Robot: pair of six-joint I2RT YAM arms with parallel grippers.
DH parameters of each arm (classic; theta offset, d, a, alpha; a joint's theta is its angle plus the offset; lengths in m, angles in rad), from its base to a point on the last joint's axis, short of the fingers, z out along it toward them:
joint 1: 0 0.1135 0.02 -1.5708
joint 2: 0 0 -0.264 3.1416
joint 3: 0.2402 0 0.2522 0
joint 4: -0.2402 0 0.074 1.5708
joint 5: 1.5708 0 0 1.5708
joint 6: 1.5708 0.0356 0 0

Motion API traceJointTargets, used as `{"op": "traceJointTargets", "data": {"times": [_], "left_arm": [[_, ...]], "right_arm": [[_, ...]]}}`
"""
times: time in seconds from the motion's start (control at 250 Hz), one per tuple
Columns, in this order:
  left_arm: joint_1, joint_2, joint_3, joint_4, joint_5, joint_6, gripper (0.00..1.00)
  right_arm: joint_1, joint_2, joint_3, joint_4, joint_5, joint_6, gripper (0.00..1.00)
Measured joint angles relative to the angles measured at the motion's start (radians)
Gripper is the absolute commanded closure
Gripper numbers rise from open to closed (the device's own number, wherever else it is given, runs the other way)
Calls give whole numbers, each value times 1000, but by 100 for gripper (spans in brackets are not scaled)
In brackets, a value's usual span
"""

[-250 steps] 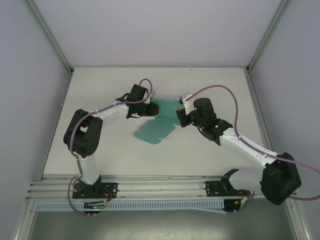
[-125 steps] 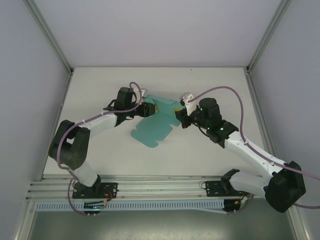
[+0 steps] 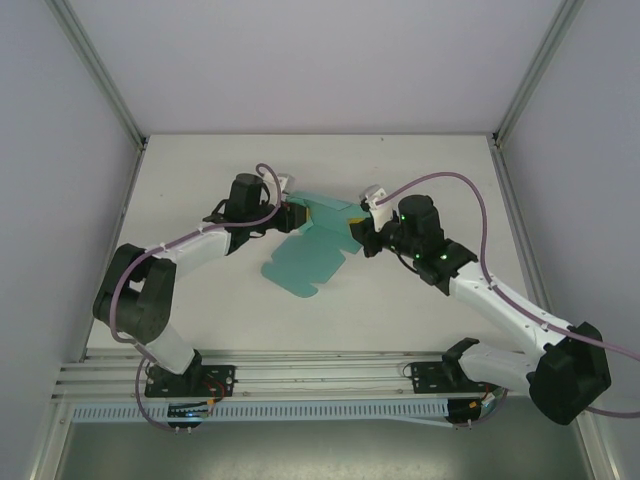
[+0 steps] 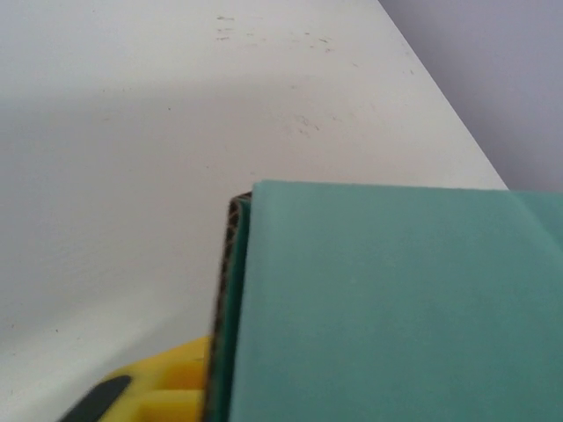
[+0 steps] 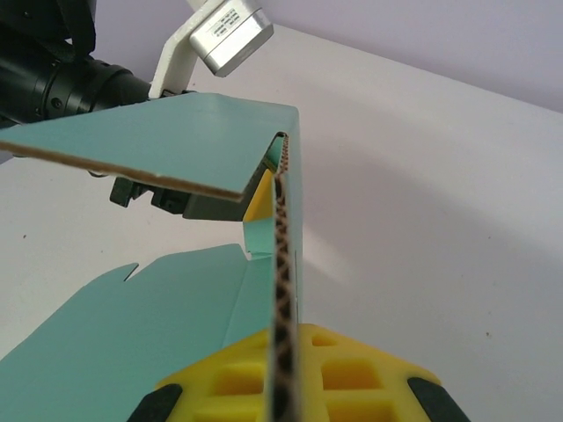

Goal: Assemble paper box

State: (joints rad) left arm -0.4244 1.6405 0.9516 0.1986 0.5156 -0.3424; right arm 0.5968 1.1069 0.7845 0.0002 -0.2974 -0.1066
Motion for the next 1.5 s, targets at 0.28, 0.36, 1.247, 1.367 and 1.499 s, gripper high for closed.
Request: {"op": "traceJointTargets", "data": {"times": [0.28,0.36,1.247,1.367,1.499], "left_arm": [[-14,23,37,-46,-75,-23,100],[-29,57,95,-109,-123,-33,100],[-151,152,295,-413,-512,-249,100],[-131,130,275,-380,-482,-292,99],[-119,116,260,-365,-463,-314,93]], "right_arm": [[-2,11,0,6,-19,12,100],[-2,26,0,15,-10,16,100],[47,90,8,45,137,68,100],[47,90,-1,86,131,93,100],[47,90,-12,116,117,111,100]]}}
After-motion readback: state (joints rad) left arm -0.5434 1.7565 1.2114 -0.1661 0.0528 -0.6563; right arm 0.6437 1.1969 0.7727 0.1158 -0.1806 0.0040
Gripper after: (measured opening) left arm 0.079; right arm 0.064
